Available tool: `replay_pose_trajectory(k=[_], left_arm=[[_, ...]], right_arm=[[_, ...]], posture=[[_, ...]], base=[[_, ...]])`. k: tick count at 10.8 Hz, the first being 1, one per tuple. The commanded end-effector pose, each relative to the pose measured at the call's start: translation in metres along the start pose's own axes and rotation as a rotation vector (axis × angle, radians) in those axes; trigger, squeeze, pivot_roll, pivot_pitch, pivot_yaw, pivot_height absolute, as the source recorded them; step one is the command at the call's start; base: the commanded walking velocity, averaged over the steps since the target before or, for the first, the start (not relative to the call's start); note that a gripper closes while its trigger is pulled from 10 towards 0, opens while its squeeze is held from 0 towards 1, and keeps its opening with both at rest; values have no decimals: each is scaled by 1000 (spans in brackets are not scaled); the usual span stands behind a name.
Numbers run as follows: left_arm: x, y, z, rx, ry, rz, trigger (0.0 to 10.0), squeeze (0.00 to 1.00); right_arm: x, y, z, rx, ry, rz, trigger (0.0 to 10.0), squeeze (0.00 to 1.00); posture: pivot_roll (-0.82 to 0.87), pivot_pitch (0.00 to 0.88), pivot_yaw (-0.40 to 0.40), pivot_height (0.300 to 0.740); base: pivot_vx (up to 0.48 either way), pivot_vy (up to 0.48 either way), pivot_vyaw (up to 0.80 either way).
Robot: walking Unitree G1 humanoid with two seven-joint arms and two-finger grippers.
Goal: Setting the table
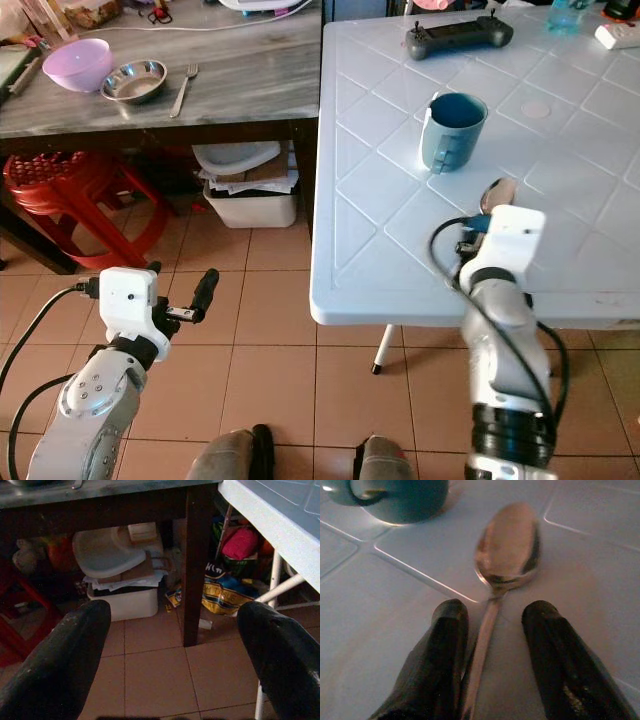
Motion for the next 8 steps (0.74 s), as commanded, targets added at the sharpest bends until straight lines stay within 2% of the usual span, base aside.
replay_pose_trajectory(k=[1,4,8], left_arm=[[2,-3,3,11,18,1,10000,0],[2,-2,3,8,21,3,10000,0],[1,-2,1,-22,1,8,10000,0]], right_arm=[[-43,-4,3,20,-3,207,0,0],[-58,-6,4,43,-33,302,0,0],[-60,-6,4,47,-68,312,0,0]], posture=[[31,198,128,740],[32,194,128,740],[34,192,128,740]], base=[[0,0,0],[0,0,0],[0,0,0]])
Point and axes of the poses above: a point about 5 cm out from each wrist's last joint towards the gripper, its own y axis pointing out of the wrist towards the gripper, its own x axis along the axis of the wrist's last joint, z = x × y, the point moved 2 cm from there along y, pointing out of the wrist towards the gripper, and after that the axes turned 14 degrees about -y, right-handed, at the moved point
